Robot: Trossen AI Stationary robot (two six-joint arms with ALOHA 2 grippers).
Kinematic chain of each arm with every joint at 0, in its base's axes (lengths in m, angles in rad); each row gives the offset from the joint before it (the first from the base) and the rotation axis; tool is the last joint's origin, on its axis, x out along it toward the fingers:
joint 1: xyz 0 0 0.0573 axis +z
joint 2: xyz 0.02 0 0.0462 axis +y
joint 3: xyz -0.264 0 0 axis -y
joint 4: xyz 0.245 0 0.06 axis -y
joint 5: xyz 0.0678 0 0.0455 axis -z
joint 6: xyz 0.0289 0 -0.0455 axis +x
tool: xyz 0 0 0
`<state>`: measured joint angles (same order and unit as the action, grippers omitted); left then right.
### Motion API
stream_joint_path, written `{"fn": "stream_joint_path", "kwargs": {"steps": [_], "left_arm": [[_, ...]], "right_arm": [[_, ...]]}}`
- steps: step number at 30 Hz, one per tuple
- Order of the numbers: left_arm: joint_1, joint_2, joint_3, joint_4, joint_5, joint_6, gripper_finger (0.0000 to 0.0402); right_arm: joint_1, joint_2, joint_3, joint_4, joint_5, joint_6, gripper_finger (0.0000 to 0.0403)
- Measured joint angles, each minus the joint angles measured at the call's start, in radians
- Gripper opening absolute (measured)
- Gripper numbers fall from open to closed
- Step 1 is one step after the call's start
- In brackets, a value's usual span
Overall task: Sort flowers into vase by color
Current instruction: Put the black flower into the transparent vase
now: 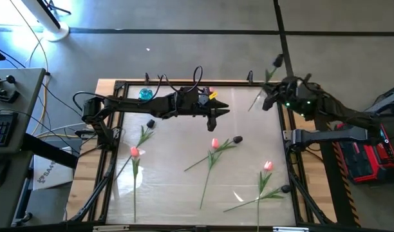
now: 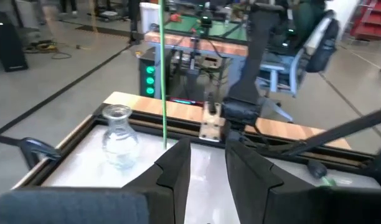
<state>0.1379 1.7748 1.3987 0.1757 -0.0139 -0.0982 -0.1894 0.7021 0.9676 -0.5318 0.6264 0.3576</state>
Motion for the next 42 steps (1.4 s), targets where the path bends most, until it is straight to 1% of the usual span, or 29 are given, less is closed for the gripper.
{"fn": "stream_joint_path", "kwargs": {"steps": [3,6,14,18,21,24,28,30,33,42], "left_arm": [[-0.001,0.0,0.0,0.001,-0.044,-0.02,0.0091],[-0.002,0.0,0.0,0.0,-0.048,-0.021,0.0091],[-0.003,0.0,0.0,0.01,-0.049,-0.029,0.0091],[-0.002,0.0,0.0,0.01,-0.05,-0.03,0.0091],[-0.002,0.0,0.0,0.01,-0.05,-0.032,0.0091],[-0.002,0.0,0.0,0.011,-0.05,-0.031,0.0091],[-0.002,0.0,0.0,0.02,-0.05,-0.031,0.0091],[-0.002,0.0,0.0,0.025,-0.05,-0.031,0.0091],[-0.005,0.0,0.0,0.028,-0.047,-0.032,0.0091],[-0.031,0.0,0.0,0.016,-0.043,-0.031,0.0091]], "right_arm": [[0.0,-0.023,0.0,-0.062,0.115,0.001,0.0001],[0.0,-0.031,0.0,-0.111,0.194,0.0,0.0001],[0.0,-0.03,0.0,-0.111,0.265,-0.049,0.0001],[-0.002,-0.03,0.0,-0.071,0.377,-0.117,0.0],[-0.022,-0.017,0.0,-0.071,0.441,-0.138,0.0],[-0.065,0.013,0.0,-0.078,0.463,-0.107,0.0],[-0.123,0.065,0.0,-0.078,0.436,-0.026,0.0],[-0.141,0.095,0.0,-0.073,0.443,0.004,0.0],[-0.174,0.139,-0.001,-0.043,0.49,-0.019,0.0],[-0.26,0.209,-0.002,0.029,0.45,-0.018,0.0]]}}
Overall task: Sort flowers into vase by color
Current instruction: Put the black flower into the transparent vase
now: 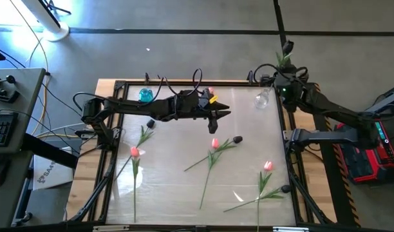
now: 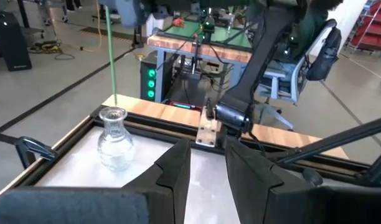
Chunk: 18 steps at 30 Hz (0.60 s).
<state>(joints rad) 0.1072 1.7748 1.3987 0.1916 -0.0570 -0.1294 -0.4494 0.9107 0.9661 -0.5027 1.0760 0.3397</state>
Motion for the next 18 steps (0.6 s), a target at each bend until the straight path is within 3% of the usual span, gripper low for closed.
{"fn": "stream_joint_path", "kwargs": {"steps": [18], "left_arm": [[-0.004,0.0,0.0,-0.061,0.001,0.015,0.0091]], "right_arm": [[-0.011,0.007,0.0,-0.019,-0.031,0.047,0.0013]]}}
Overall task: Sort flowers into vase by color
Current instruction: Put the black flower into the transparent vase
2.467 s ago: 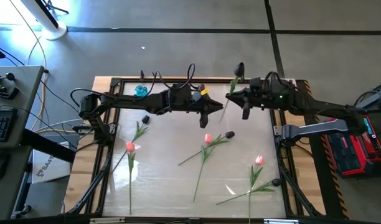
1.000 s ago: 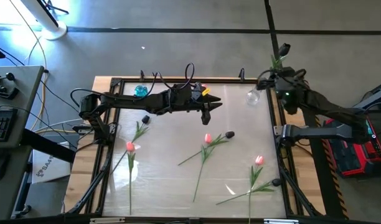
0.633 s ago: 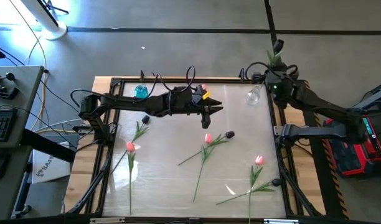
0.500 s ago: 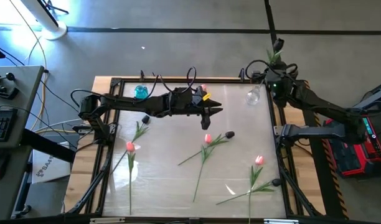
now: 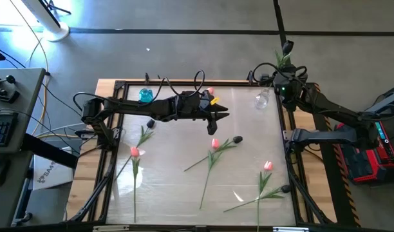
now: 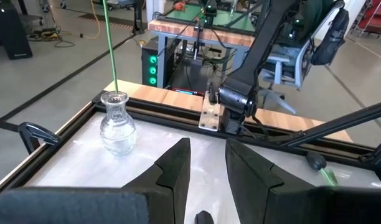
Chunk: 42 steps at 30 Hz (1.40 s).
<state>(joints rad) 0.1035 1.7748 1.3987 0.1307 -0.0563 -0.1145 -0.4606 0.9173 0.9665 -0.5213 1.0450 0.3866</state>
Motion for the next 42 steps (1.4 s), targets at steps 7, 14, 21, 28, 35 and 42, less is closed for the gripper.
{"fn": "stream_joint_path", "kwargs": {"steps": [7,14,21,28,35,42], "left_arm": [[0.0,0.0,0.0,0.0,0.0,0.006,0.0091],[0.0,0.0,0.0,-0.001,0.0,0.007,0.0091],[0.0,0.0,0.0,-0.013,0.0,0.007,0.0091],[0.0,0.0,0.0,-0.023,0.0,0.012,0.0091],[0.001,0.0,0.0,-0.037,0.0,0.013,0.0091],[0.001,0.0,0.0,-0.037,0.0,0.014,0.0091]], "right_arm": [[0.0,0.0,0.0,-0.006,-0.001,-0.001,0.0075],[0.0,0.0,0.0,-0.005,-0.001,0.001,0.0114],[0.0,0.0,0.0,-0.004,-0.002,0.002,0.0066],[0.0,0.0,0.0,0.003,-0.04,0.0,0.0009],[0.0,-0.001,0.001,0.003,-0.047,-0.002,0.0003],[0.0,-0.001,0.001,0.003,-0.051,-0.002,0.0001]]}}
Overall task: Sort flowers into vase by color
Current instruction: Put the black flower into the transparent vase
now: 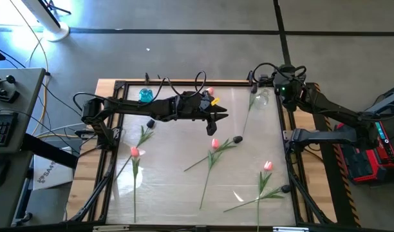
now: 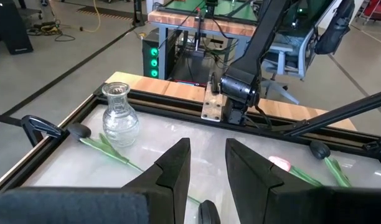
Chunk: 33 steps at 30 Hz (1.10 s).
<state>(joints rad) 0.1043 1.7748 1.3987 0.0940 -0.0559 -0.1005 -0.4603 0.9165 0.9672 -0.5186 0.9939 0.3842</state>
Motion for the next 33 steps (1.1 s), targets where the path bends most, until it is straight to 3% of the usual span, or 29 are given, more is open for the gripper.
{"fn": "stream_joint_path", "kwargs": {"steps": [6,20,33], "left_arm": [[0.0,0.0,0.0,0.0,0.0,0.0,0.0091],[0.005,0.0,0.0,-0.076,0.0,-0.008,0.0091],[0.032,0.0,0.0,-0.295,0.0,0.007,0.0091]], "right_arm": [[0.0,0.0,0.0,0.0,-0.023,0.004,0.0],[0.036,0.132,0.001,-0.022,-0.487,0.189,0.0],[0.225,0.334,0.0,-0.285,-0.542,0.577,0.0]]}}
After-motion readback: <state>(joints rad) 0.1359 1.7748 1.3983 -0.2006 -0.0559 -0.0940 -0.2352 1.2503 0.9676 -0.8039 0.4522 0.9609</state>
